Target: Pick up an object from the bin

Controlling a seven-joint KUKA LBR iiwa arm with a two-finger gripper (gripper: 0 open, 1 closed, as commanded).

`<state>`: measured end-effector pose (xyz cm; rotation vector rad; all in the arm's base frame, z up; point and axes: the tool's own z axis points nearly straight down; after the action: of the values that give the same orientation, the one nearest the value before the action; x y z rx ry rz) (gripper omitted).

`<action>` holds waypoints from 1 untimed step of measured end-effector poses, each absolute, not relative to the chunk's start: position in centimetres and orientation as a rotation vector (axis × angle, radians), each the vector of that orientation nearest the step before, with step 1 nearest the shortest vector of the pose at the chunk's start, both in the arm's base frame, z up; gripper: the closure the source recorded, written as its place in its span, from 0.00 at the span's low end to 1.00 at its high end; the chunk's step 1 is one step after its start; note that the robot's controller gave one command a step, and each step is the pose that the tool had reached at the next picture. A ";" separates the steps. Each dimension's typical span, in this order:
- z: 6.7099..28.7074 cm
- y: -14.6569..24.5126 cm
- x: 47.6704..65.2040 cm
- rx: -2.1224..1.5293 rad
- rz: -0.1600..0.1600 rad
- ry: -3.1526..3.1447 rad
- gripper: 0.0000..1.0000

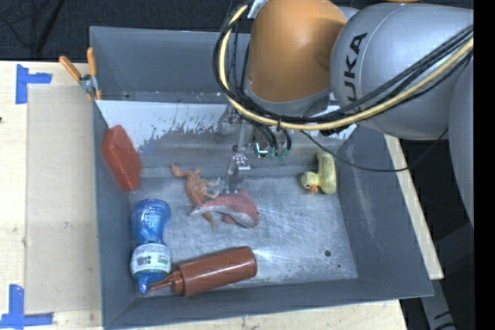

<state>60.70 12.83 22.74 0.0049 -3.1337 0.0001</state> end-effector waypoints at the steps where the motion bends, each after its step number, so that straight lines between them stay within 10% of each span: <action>1: 23.2 12.8 60.9 0.002 -0.001 -3.141 0.00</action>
Offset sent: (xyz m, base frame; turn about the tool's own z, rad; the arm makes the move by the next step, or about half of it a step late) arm -0.0019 0.0025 -0.0567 0.2140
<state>60.86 12.78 23.16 0.0018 -3.1410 -0.0009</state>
